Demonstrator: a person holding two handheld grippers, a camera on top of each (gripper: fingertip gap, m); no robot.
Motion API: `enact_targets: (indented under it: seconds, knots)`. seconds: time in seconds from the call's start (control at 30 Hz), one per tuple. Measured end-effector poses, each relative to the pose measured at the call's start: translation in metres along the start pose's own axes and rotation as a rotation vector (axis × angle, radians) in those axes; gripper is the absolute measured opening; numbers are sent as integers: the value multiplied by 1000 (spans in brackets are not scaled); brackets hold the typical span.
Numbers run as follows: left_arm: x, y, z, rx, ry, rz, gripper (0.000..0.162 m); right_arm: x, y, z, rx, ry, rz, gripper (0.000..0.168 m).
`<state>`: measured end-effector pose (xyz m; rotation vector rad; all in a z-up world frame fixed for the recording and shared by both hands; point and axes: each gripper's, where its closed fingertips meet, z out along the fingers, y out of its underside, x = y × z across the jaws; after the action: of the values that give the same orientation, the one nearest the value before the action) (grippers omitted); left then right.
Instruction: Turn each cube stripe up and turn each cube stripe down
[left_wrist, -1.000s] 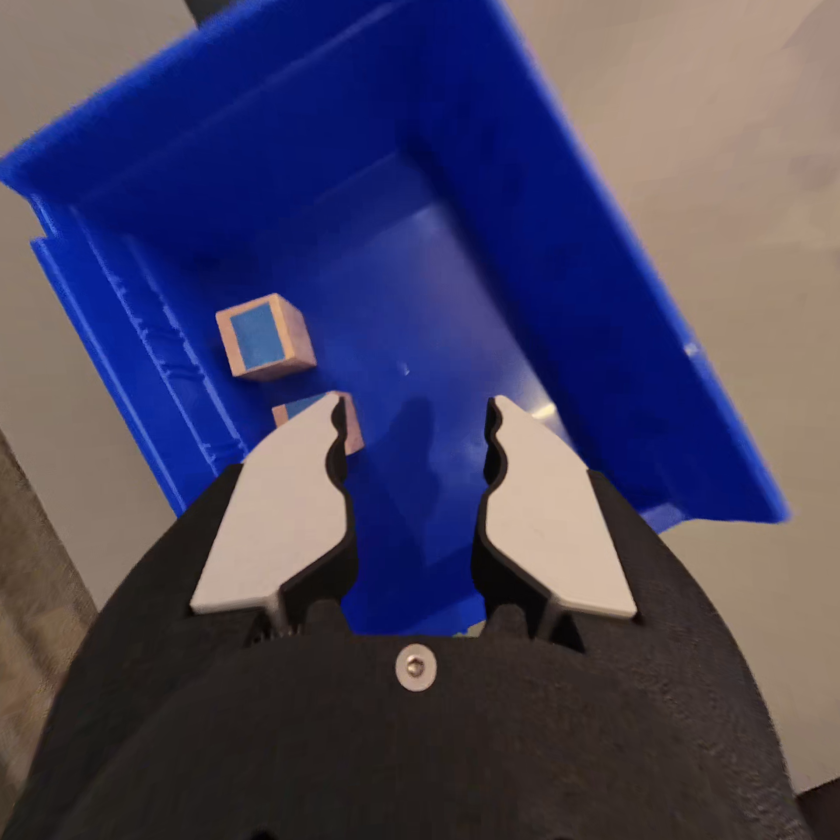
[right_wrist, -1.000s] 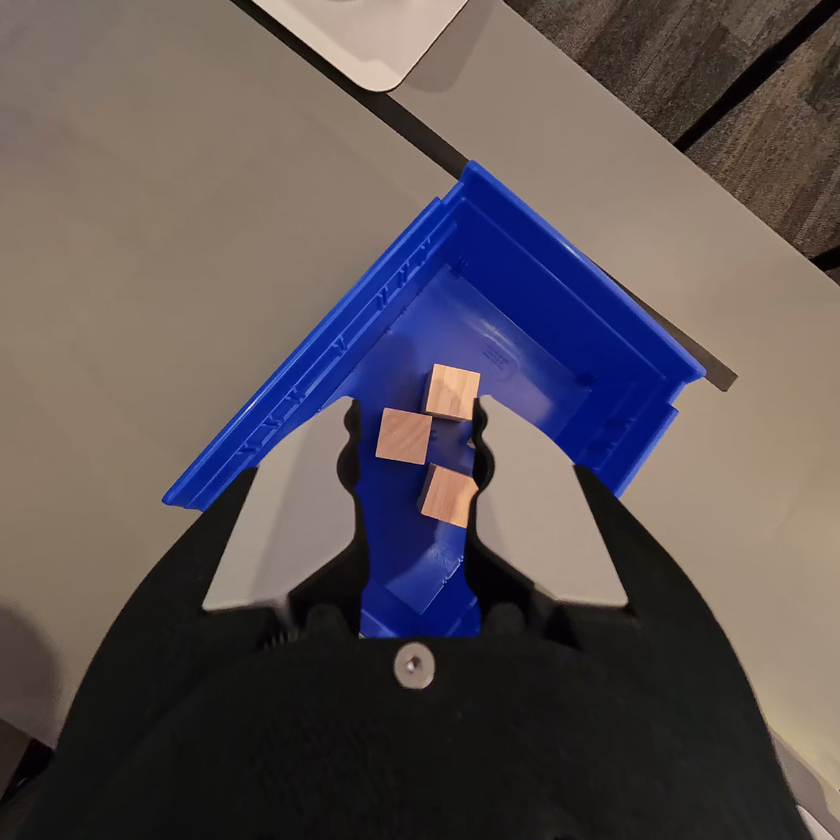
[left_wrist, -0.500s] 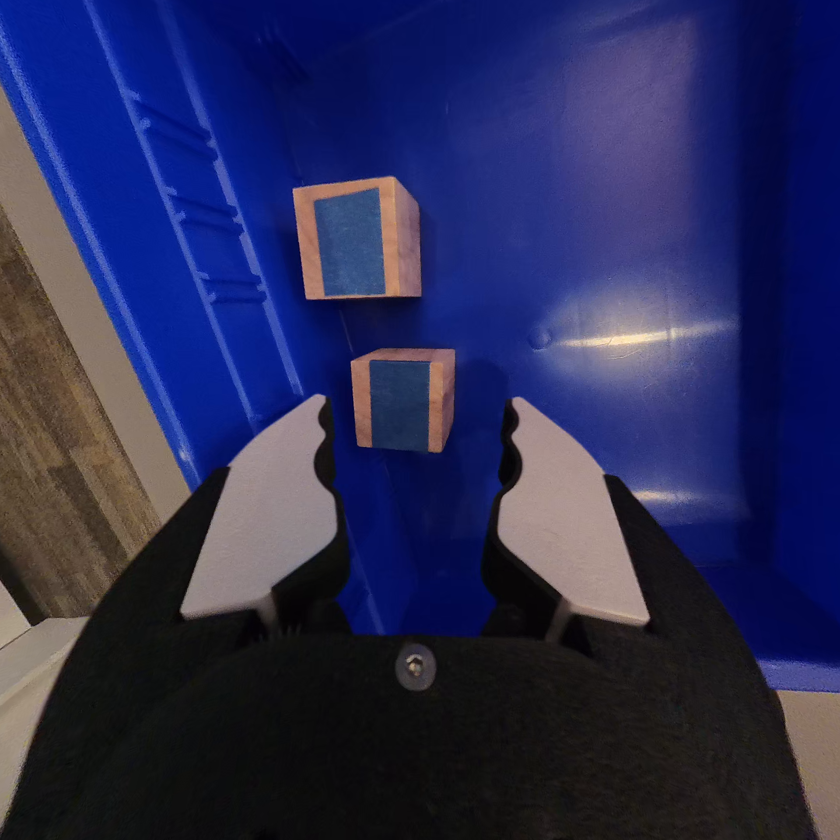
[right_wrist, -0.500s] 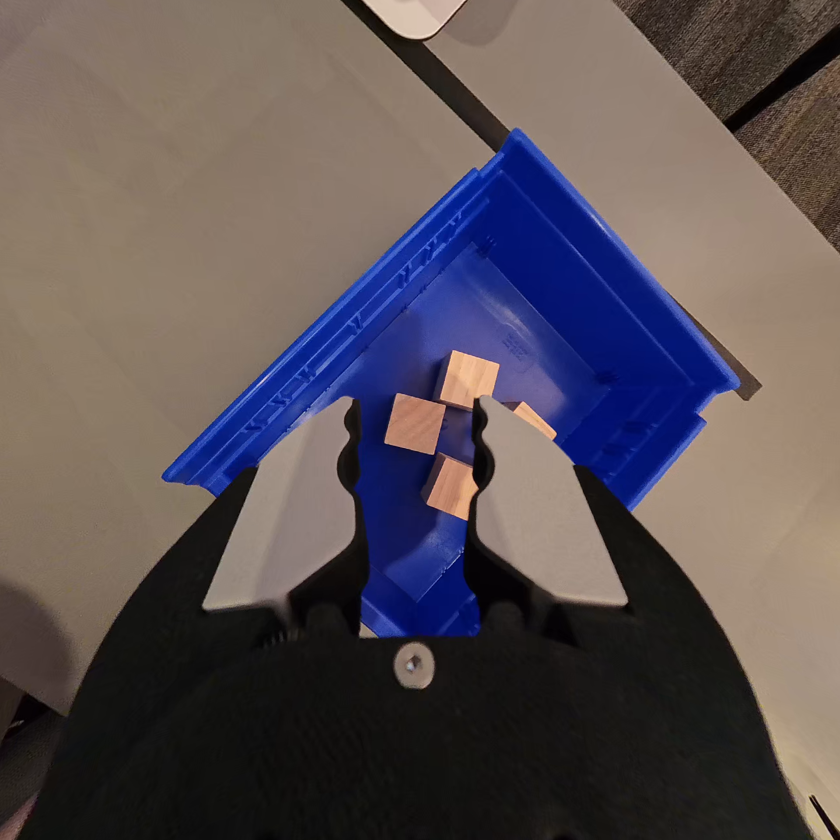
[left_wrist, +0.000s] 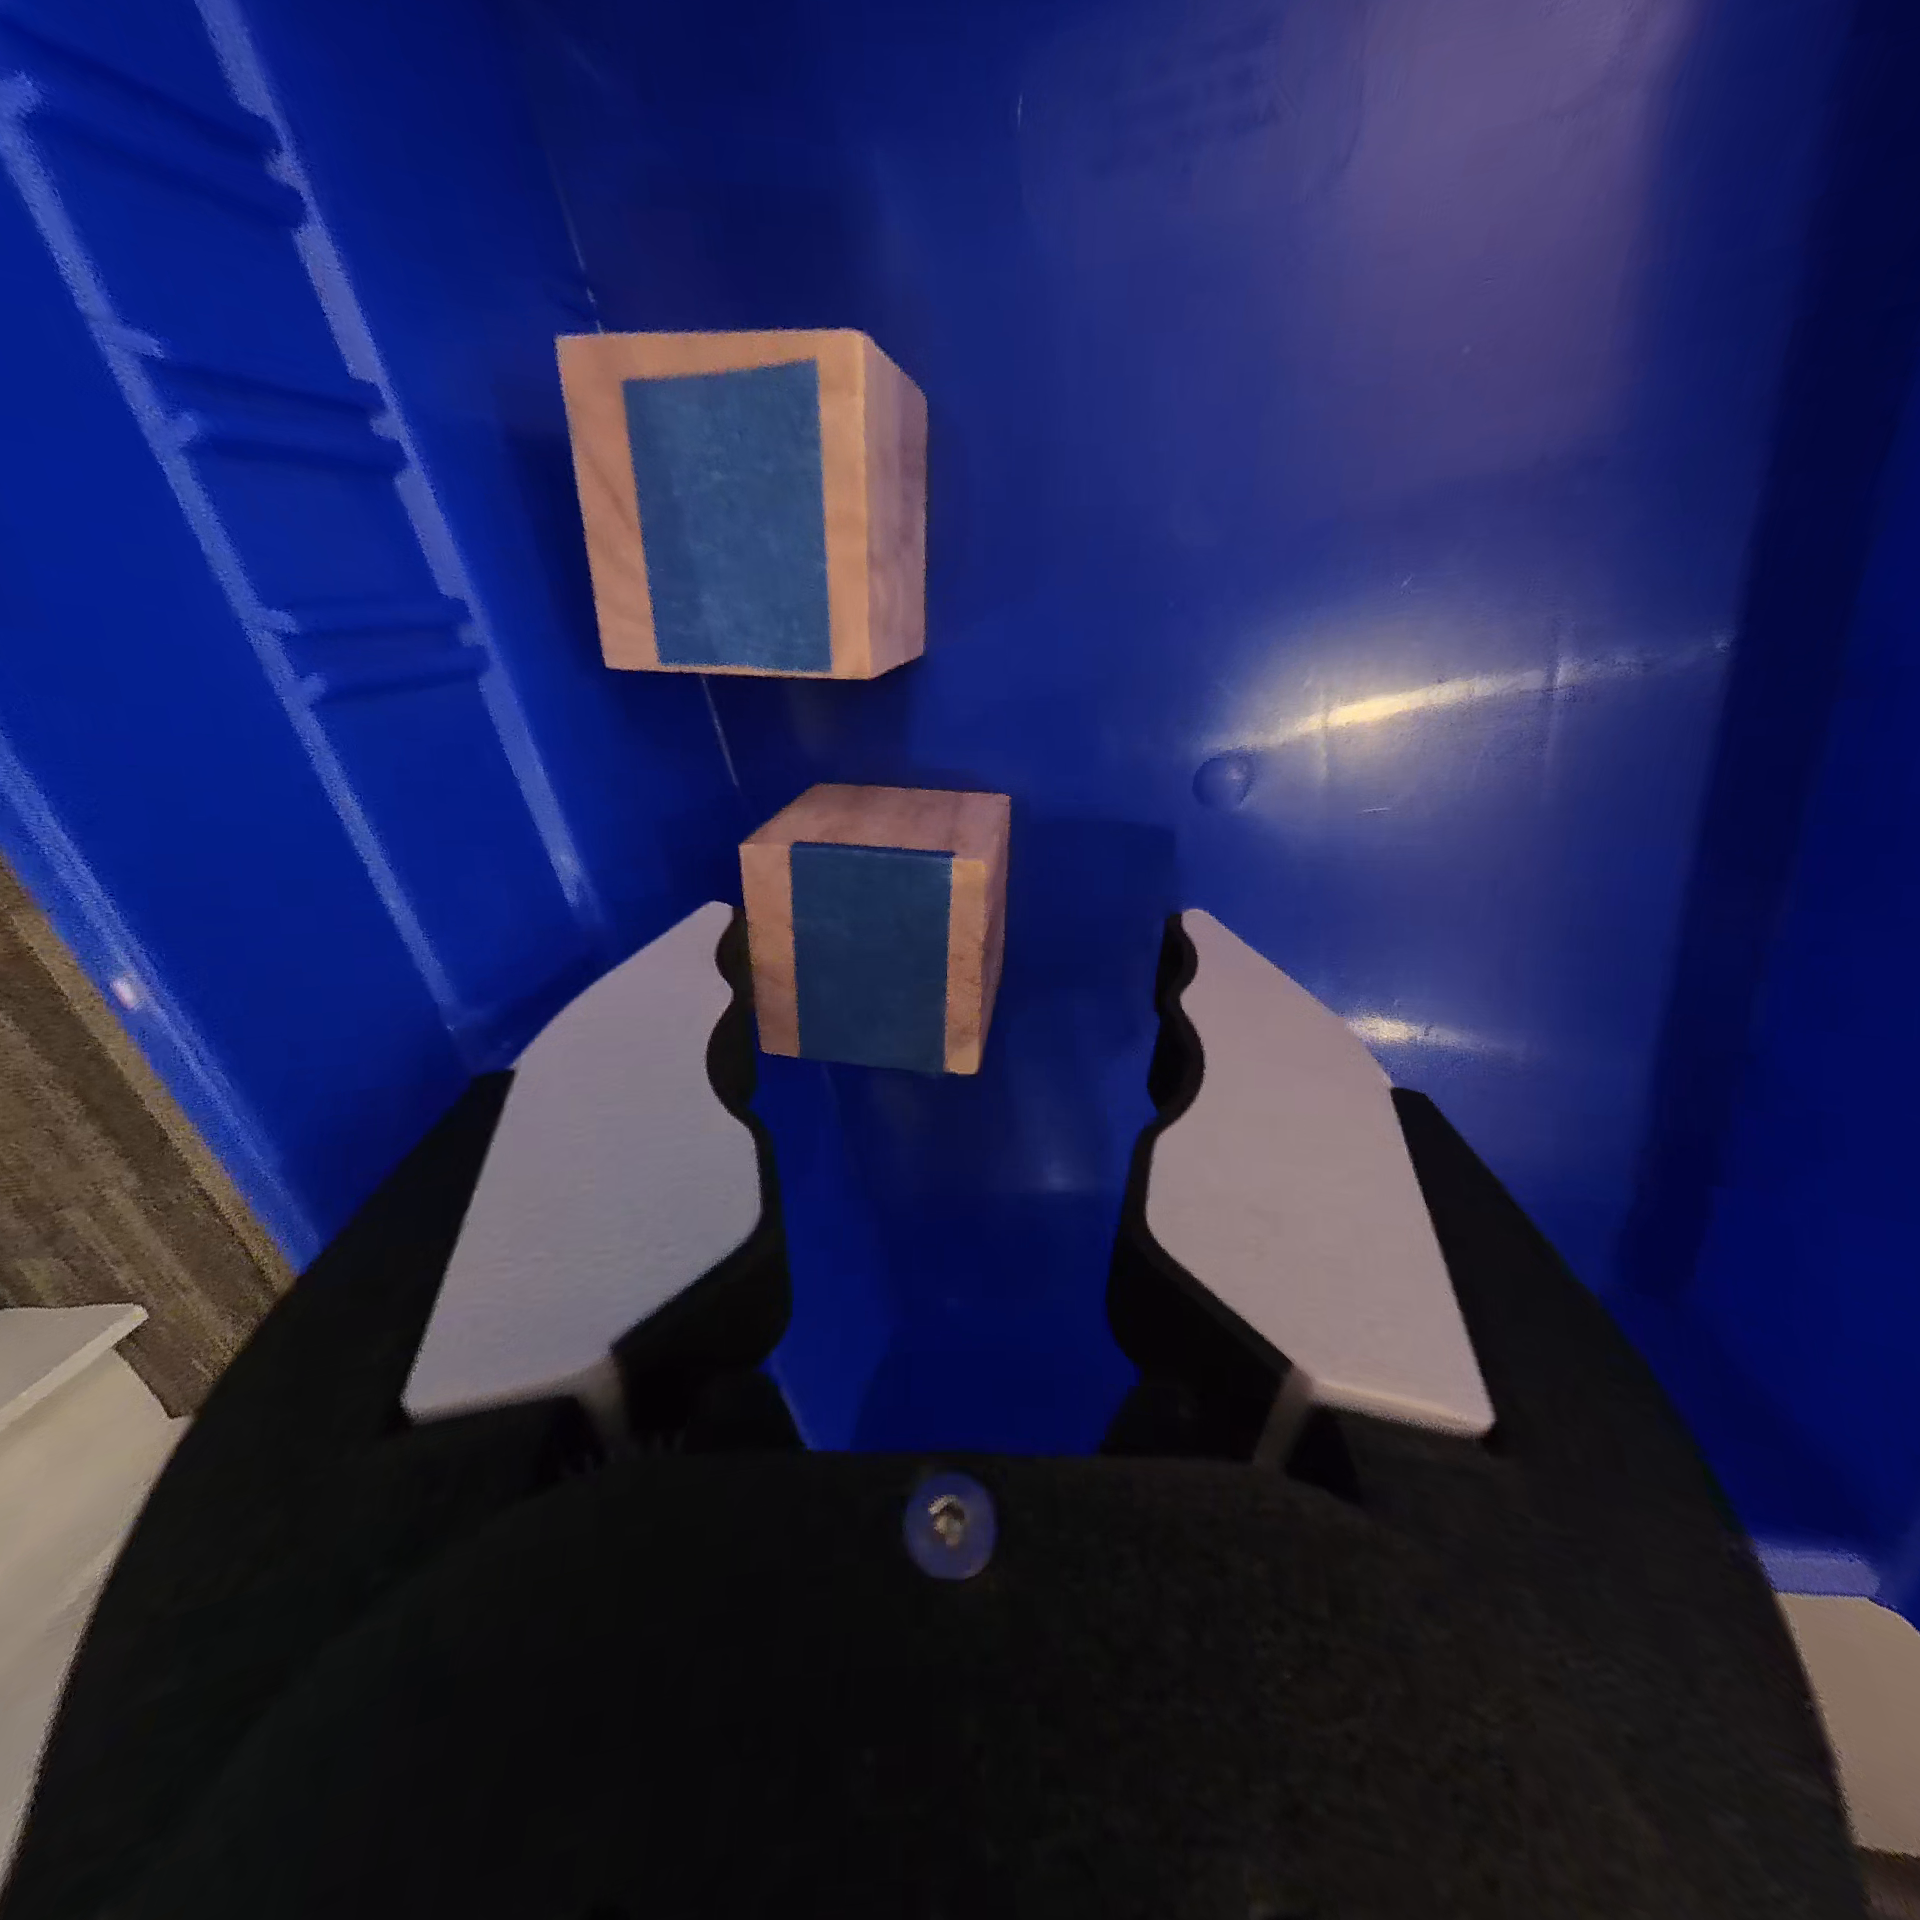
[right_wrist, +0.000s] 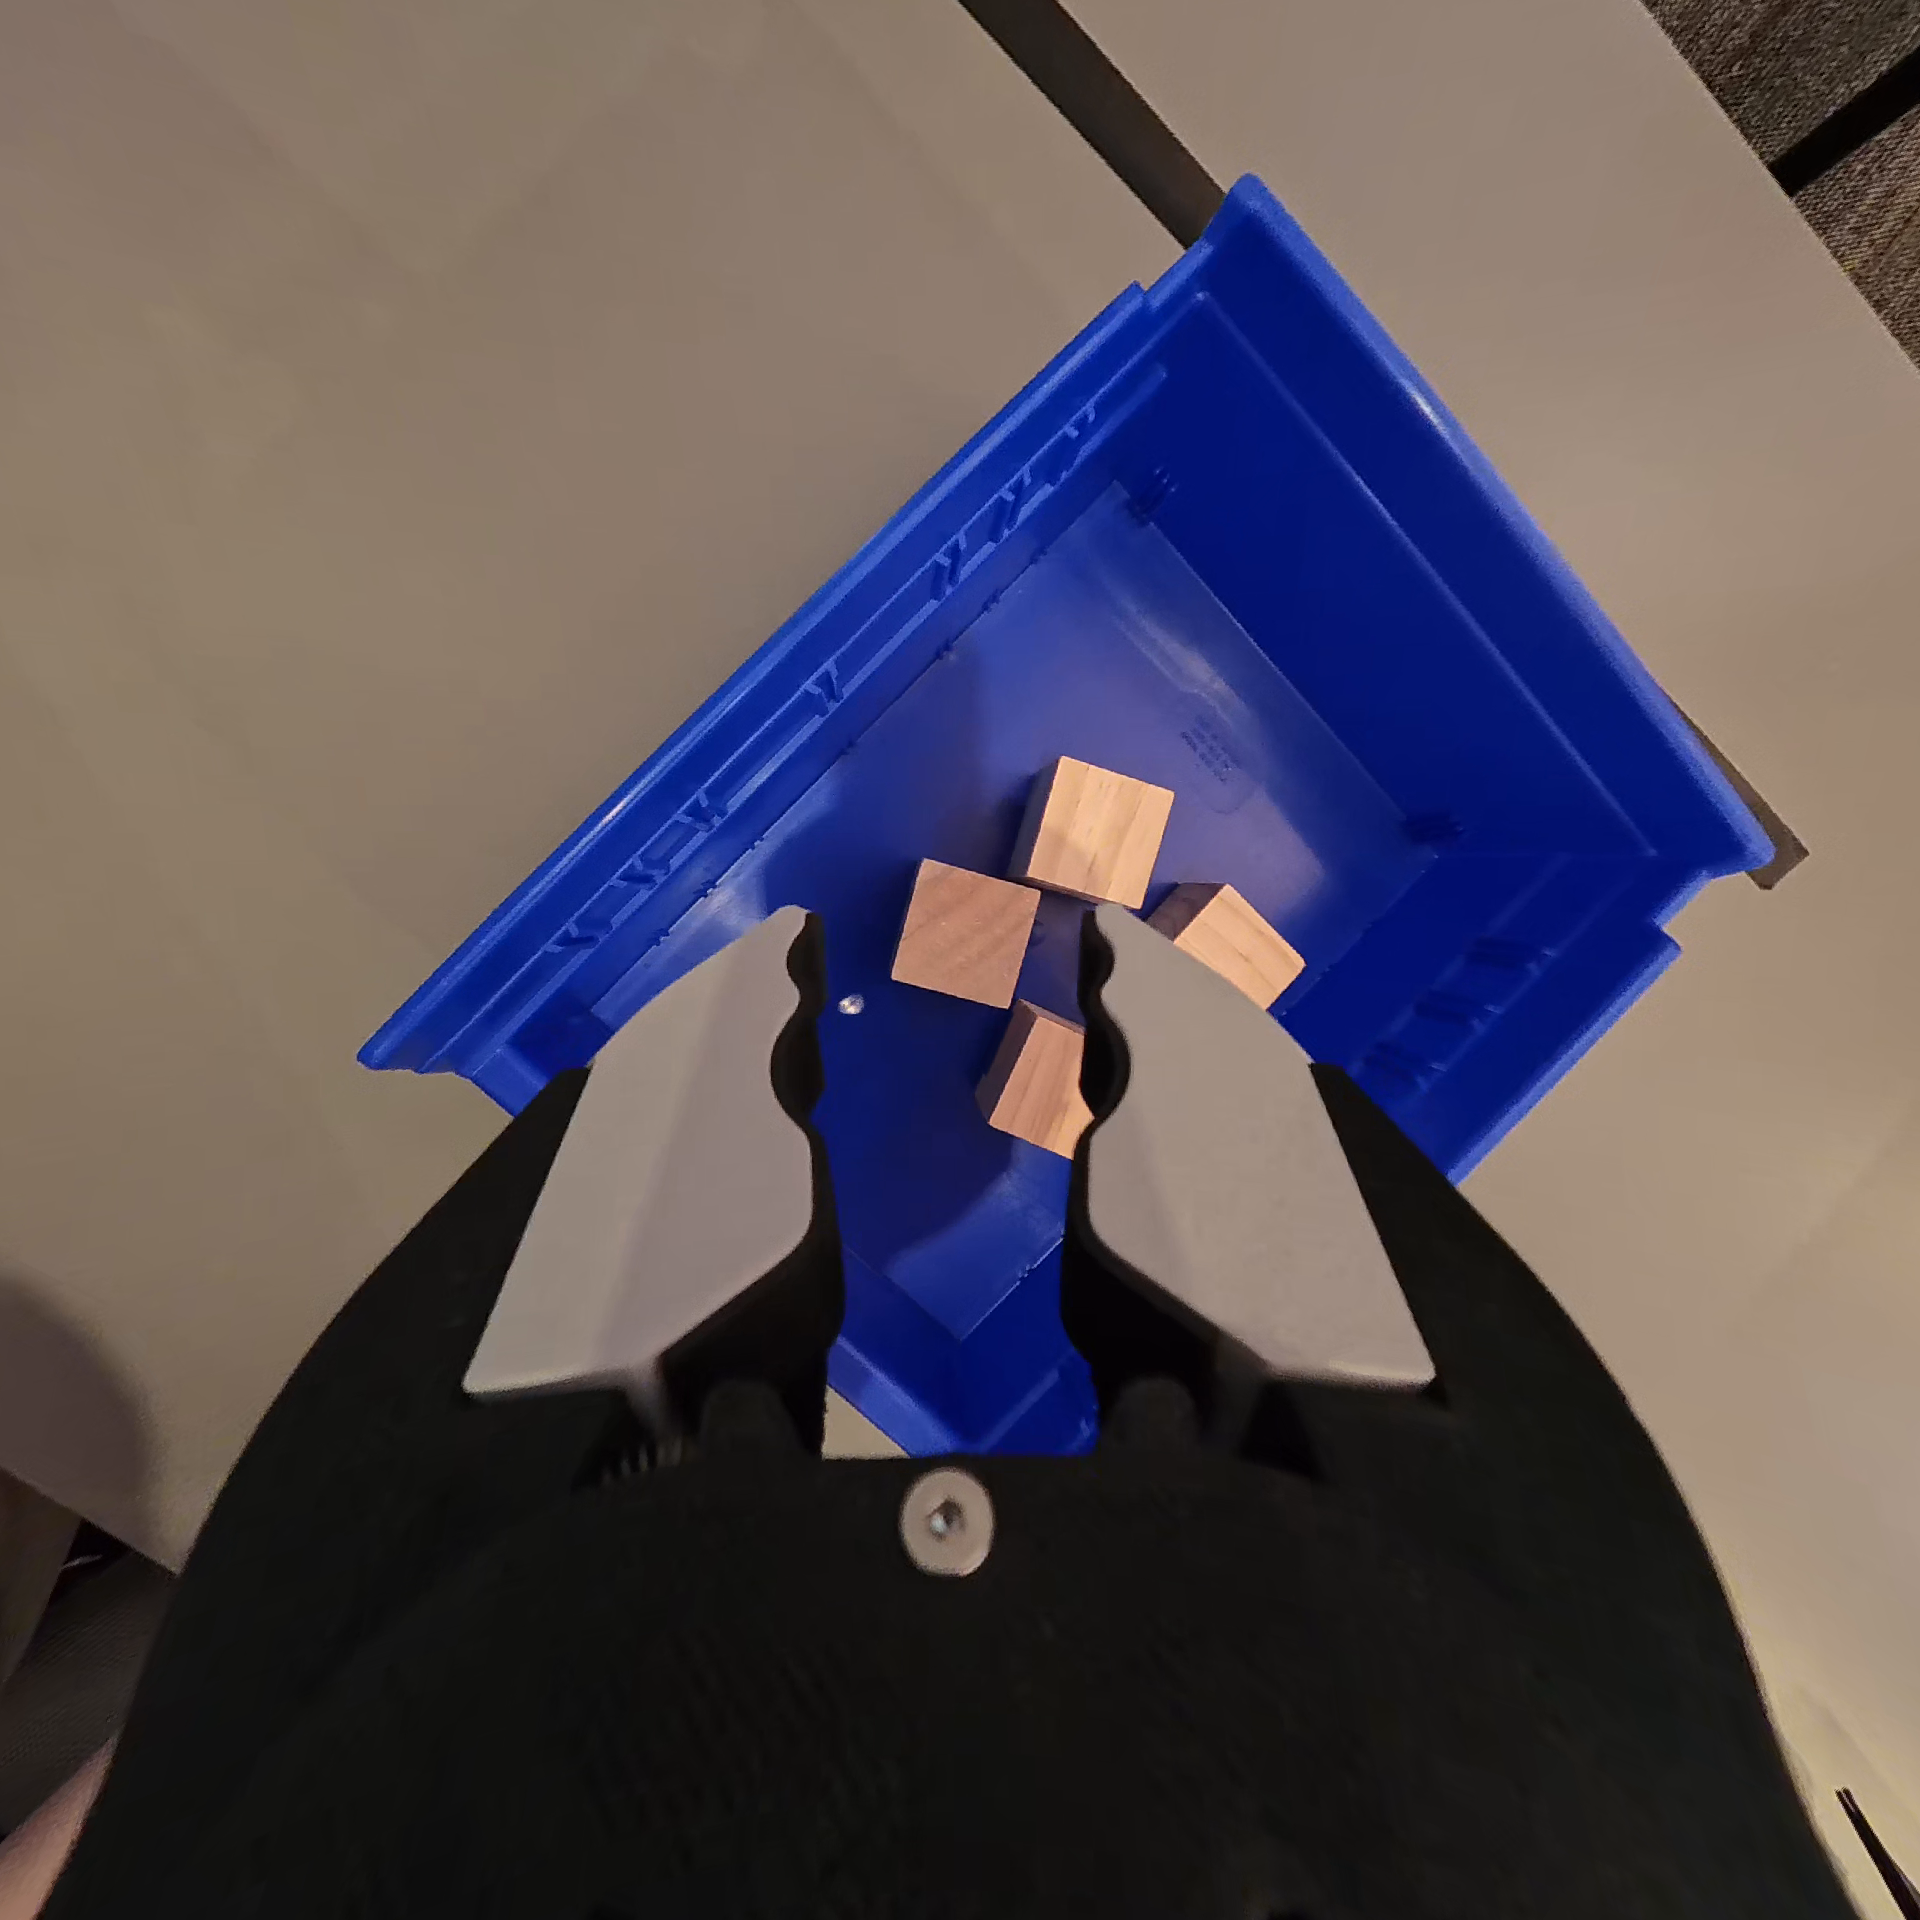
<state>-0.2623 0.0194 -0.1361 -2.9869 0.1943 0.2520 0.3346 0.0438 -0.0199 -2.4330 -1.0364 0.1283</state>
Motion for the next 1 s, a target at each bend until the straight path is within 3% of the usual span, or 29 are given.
enact_targets:
  seconds: [0.03, 0.43, 0.6, 1.0]
  knots:
    - [1, 1, 0, -9, 3, 3, 76, 0, 0, 0, -1, 0, -1, 49]
    - [20, 9, -3, -74, 118, -14, 70, -3, 2, 5, -26, -7, -16, 49]
    - [17, 13, 3, -112, 165, -31, 45, -4, 1, 4, -23, -7, -21, 49]
    - [22, 22, 2, -154, 196, 61, 45, -8, 3, 9, -57, -4, -52, 48]
